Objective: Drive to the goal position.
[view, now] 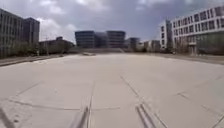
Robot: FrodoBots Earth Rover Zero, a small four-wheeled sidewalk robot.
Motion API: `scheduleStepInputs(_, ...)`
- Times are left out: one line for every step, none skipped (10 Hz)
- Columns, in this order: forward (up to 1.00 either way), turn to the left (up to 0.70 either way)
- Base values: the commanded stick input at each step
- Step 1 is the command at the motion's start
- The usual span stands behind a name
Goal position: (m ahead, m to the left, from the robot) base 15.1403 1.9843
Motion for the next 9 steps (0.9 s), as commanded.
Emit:
scheduleStepInputs(1.0,0.04)
scheduleStepInputs(1.0,0.04)
scheduleStepInputs(1.0,0.04)
scheduleStepInputs(1.0,0.04)
scheduleStepInputs(1.0,0.04)
scheduleStepInputs(1.0,0.04)
scheduleStepInputs(1.0,0.04)
scheduleStepInputs(1.0,0.04)
scheduleStepInputs(1.0,0.04)
